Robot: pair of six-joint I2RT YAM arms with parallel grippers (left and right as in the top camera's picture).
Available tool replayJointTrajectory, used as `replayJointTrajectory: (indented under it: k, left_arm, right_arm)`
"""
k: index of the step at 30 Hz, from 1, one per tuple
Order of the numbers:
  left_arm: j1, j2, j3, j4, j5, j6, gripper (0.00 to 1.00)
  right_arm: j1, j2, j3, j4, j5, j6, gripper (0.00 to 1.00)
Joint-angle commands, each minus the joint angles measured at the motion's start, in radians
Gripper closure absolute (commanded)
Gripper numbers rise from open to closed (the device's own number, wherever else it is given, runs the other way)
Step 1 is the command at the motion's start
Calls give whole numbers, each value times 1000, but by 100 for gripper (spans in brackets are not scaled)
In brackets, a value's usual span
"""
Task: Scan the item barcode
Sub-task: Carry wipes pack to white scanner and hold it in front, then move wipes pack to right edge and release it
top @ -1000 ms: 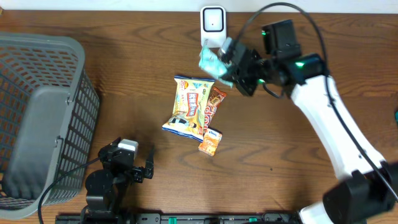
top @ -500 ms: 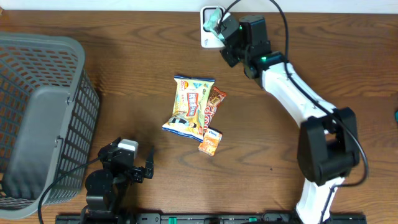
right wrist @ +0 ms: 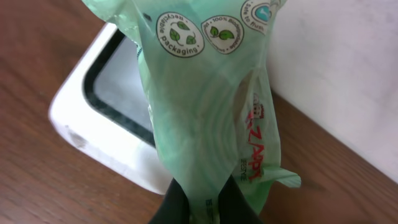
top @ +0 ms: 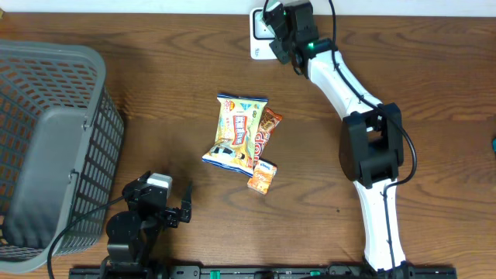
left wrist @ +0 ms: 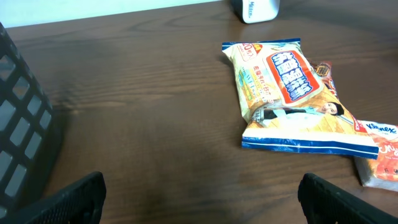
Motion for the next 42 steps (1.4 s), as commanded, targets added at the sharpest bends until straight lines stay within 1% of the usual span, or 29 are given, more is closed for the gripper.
replayJointTrajectory:
  k: [1,6,9,12,14,17,20,22,26,29,30,31,33,36,42]
  left_arm:
    - [-2,-6,-13,-21,-3,14,2]
    - [-2,-5,-13,-21,-3,14,2]
    - [-2,-5,-13,-21,-3,14,1]
    - [-2,-5,-13,-21,-3,14,2]
    - [-2,-5,-13,-21,-3,14,2]
    - [-2,-5,-13,-21,-3,14,2]
    - [-2,-5,-13,-21,-3,14,2]
    - [-2,-5,-13,-21,-3,14,2]
    - [-2,-5,-13,-21,-3,14,2]
    - [-2,-5,-13,-21,-3,14,2]
    - [-2,-5,-13,-21,-3,14,1]
    - [-2,-5,-13,-21,-3,14,2]
    - [-2,-5,-13,-21,-3,14,2]
    - [-2,-5,-13,-21,-3,14,2]
    - [-2,-5,-13,-21,-3,14,1]
  right_arm:
    - [-3,-2,84,-34,45,-30,99]
    - [-3,-2,103,-80,33,-45,99]
    - [-3,-2,103,-109,42,-96,99]
    - [-1,-2,103,-114,127,-122,99]
    - [2,-2,105,-123,174,-108,99]
    - [3,-19,138,-219,190,-58,99]
    - [-6,-55,180,-350,196,-9,99]
    - [-19,-85,195,-426,213,45,99]
    - [-65,-139,195,-553,381,261,99]
    - [-113,-142,194,-658,553,491,99]
    - [-131,-137,190,-689,583,557,99]
    - [-166,-132,180,-735,603,663,99]
    - [-214,-122,151,-762,608,766,99]
    - [-288,-106,80,-740,609,855,99]
    - [-442,-100,-113,-605,626,868,99]
